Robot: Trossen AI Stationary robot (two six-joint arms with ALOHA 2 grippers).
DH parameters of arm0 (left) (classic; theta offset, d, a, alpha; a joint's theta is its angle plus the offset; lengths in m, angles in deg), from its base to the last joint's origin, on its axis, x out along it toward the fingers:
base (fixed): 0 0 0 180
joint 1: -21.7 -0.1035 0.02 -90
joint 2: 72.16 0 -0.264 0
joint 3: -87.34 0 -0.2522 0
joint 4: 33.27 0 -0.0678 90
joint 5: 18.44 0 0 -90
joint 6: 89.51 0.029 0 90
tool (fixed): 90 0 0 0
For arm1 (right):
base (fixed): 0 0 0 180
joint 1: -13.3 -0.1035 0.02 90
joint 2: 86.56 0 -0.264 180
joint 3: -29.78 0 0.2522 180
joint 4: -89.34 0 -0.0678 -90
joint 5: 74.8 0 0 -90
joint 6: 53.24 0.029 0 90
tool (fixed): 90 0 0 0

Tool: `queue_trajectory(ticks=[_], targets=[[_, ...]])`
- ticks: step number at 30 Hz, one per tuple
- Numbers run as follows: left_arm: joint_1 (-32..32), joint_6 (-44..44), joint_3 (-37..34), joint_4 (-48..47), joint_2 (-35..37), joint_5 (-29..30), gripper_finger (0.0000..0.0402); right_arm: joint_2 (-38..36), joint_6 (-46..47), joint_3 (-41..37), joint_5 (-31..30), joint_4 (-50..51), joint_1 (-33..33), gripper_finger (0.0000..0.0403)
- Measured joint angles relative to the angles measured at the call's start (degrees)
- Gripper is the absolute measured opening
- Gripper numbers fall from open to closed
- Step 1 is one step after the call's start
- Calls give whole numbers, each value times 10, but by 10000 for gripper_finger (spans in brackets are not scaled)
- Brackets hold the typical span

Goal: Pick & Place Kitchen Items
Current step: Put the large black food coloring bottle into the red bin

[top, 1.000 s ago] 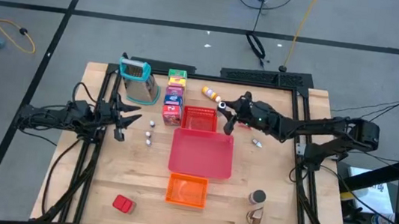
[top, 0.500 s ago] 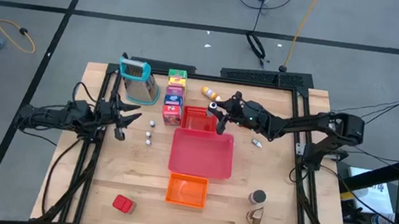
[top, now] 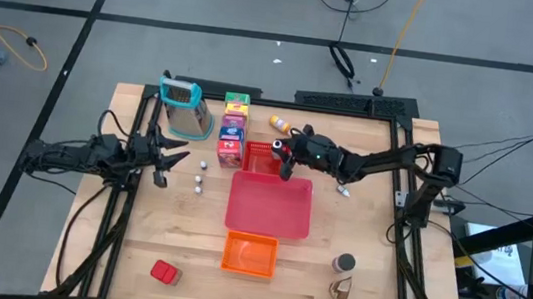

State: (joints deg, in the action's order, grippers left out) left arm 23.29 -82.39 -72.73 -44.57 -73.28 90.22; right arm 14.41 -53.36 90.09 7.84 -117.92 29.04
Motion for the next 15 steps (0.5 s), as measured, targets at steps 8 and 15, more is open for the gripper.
queue_trajectory(ticks=[8, 15], targets=[[0, 0, 0, -1, -8, 0, 131, 0, -10, 0, 1, 7, 4, 151], [0, 1, 0, 8, -33, 9, 131, 0, -21, 0, 1, 5, 2, 155]])
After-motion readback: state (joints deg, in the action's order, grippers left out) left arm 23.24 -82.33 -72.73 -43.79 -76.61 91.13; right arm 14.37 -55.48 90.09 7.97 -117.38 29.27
